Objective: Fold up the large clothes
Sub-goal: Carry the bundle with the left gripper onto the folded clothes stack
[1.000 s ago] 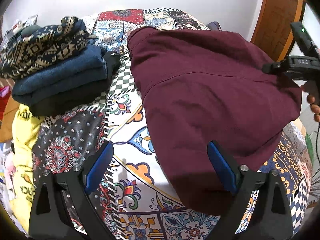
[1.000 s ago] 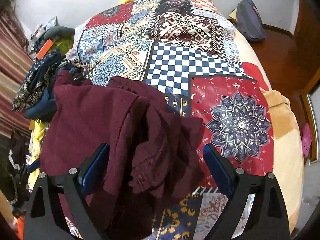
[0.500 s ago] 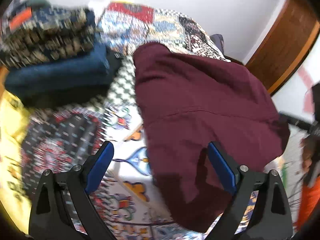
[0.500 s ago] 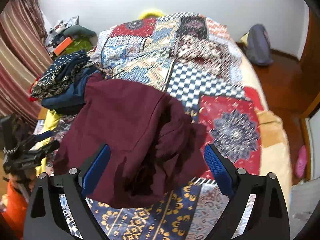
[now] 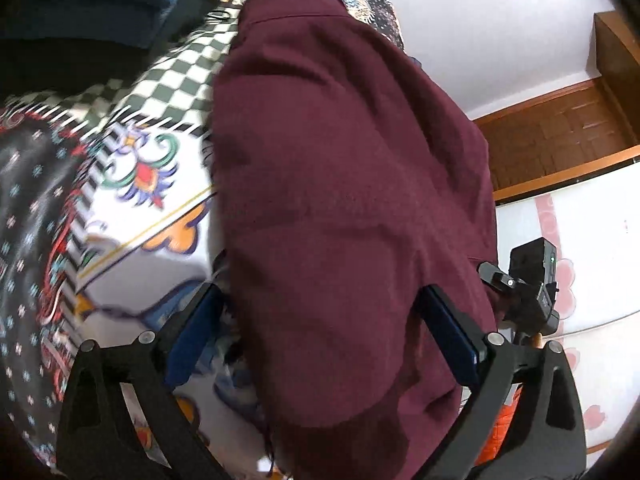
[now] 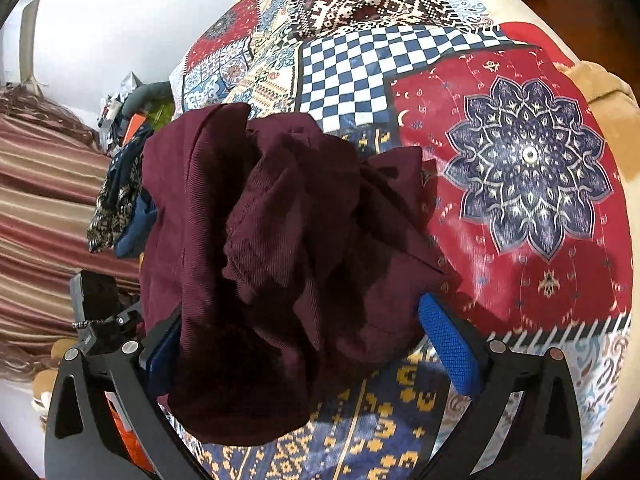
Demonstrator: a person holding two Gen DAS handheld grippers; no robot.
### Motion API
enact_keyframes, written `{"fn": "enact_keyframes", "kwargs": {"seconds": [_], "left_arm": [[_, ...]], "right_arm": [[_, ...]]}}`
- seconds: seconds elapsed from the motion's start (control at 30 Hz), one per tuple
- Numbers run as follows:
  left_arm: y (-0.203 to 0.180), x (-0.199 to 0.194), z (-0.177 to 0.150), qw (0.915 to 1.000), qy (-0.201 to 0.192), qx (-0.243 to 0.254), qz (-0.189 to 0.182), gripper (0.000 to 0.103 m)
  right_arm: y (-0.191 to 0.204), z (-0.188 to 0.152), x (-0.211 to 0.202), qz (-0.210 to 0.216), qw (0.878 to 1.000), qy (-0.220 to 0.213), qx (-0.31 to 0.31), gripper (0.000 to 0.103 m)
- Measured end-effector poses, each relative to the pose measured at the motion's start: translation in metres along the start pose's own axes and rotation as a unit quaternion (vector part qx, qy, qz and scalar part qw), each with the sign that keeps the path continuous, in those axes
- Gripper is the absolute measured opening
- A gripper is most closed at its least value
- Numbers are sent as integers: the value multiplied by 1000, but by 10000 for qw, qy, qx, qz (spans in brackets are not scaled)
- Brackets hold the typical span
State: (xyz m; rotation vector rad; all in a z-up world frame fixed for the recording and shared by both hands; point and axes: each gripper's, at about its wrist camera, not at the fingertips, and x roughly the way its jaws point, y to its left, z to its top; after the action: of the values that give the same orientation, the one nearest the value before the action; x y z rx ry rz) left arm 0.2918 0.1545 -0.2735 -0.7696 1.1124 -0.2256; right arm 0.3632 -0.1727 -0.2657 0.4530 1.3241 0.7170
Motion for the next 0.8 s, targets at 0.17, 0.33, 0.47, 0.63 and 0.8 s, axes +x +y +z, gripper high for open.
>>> {"fn": "enact_keyframes", "kwargs": {"seconds": [0.17,0.33,0.47,0.63,0.8], "left_arm": [[-7,11,10,9999,90,3,-54,103],[-12,15,9,9997,161,160,-84,103],[-14,15,11,9997,159,165,-90,103],[1,6,12,9995,214,109,-212,103],[4,6,19,9994,155,210,-244,103]], "right_arm": [[-2,9,1,-8,9999,102,2,103],[-18,-6,4,303,9986,268,348,103],[-29,-15,8,616,9947,352,741,103],[-29,-5,17,825,9927,420,768,103],[-14,9,29,642,9957,326,587,103]]}}
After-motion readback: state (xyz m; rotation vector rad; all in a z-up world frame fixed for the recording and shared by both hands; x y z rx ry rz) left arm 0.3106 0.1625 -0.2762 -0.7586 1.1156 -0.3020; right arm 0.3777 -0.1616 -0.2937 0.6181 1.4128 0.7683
